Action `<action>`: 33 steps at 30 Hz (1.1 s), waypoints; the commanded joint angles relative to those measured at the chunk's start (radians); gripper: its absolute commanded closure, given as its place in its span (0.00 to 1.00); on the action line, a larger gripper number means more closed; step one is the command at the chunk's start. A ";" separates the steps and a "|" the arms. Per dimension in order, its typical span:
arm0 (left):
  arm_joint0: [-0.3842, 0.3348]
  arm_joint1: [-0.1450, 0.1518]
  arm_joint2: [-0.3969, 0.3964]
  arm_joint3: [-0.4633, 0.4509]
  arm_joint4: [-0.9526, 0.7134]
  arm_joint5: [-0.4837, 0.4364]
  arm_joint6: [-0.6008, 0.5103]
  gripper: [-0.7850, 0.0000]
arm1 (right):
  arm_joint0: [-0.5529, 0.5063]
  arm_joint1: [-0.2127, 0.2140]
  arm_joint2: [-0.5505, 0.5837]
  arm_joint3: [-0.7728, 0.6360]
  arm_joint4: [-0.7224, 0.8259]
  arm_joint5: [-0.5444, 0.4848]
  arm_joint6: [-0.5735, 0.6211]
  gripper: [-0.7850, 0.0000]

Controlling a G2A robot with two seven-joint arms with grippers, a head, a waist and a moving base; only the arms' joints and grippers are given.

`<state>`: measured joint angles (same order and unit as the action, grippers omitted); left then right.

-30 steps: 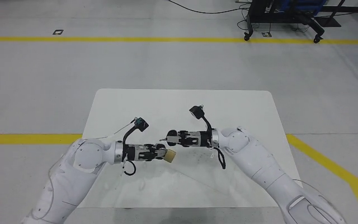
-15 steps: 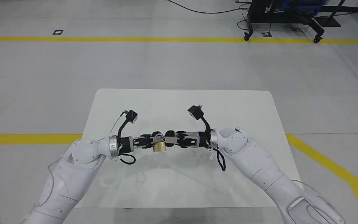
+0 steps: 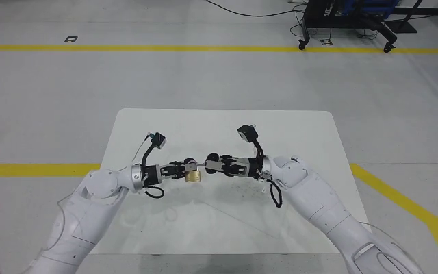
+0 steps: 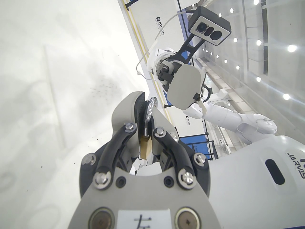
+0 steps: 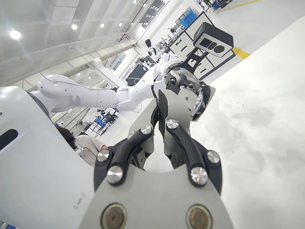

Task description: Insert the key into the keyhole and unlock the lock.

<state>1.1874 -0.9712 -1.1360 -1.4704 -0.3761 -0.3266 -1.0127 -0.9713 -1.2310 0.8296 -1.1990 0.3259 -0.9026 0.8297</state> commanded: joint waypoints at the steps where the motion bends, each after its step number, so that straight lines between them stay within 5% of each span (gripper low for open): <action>1: -0.020 -0.006 0.017 0.011 -0.069 0.161 0.002 1.00 | -0.014 0.000 0.000 -0.018 0.017 0.028 -0.017 1.00; 6: -0.092 -0.027 0.051 0.083 -0.209 0.415 0.047 1.00 | -0.073 0.015 0.048 -0.068 0.048 0.167 -0.076 1.00; 9: -0.135 -0.044 0.078 0.123 -0.273 0.474 0.061 1.00 | -0.134 0.029 0.092 -0.122 0.054 0.260 -0.132 1.00; 19: -0.232 -0.089 0.163 0.233 -0.306 0.446 0.075 1.00 | -0.383 0.085 0.251 -0.422 -0.009 0.539 -0.202 1.00; 33: -0.211 -0.094 0.163 0.221 -0.306 0.439 0.131 1.00 | -0.418 0.090 0.270 -0.471 0.014 0.568 -0.194 1.00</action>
<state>0.9610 -1.0645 -0.9687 -1.2384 -0.6732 0.1121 -0.9102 -1.3883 -1.1404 1.1019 -1.6681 0.3432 -0.3475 0.6469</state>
